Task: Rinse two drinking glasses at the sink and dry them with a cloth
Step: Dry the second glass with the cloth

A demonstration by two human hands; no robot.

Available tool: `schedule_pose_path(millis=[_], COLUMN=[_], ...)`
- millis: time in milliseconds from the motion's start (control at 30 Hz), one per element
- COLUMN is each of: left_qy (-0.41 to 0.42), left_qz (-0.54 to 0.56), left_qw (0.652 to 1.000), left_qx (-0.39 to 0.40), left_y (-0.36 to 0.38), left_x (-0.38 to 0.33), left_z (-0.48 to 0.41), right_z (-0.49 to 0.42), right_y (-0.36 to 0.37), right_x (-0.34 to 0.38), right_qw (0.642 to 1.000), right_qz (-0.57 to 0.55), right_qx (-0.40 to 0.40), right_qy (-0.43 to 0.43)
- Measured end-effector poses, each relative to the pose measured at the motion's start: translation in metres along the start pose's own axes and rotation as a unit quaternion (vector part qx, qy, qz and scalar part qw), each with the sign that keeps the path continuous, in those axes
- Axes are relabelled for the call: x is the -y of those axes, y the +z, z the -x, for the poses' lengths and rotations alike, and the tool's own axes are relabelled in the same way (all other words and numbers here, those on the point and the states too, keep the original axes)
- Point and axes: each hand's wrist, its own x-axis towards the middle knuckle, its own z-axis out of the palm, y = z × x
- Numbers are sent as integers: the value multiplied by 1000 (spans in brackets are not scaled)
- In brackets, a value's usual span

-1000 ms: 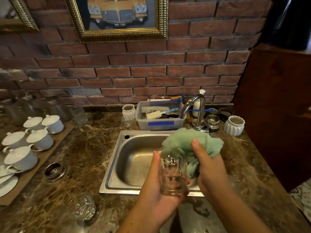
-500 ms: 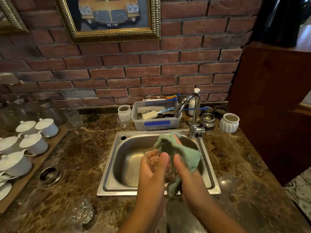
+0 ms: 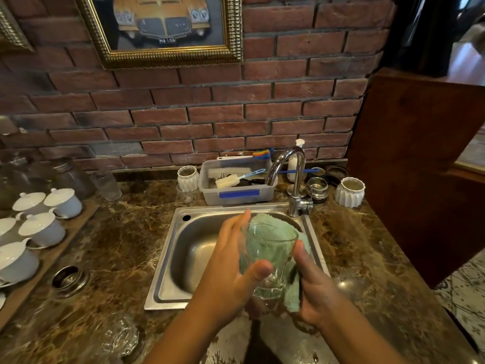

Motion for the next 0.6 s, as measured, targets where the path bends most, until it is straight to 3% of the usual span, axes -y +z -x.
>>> schedule_pose_path(millis=[133,233,300,367,433,500,567,600], left_qy=[0,93,113,84,87,112,125,125], left_qz=[-9,-178,-213,-145,-85,-64,-57,-59], left_qw=[1000,979,970,978,979,978,975,972], left_qx=[-18,-48,28,125,164,166,177,188], left_y=[2,-11,-17,-20,-21,-23,-26,-28], left_x=[-6,-16,-29,-41,-48,-51,-52,-52], left_z=[1,-3,-7,-8,-9,-11,-13,-15], right_z=[2,0,1,5,9,11,13,15], right_y=[1,0,2,3,0,-5,-6,-7], right_x=[15,27,36,44,46,42,37,36], right_qw=[995,974,953,944,958,984,981,982], right_qz=[96,216,290,321,275,126,6,-24], right_qx=[30,-1,2,34,68,122,186,179], right_qy=[-11,-61,-88,-72,-32,32,56,59])
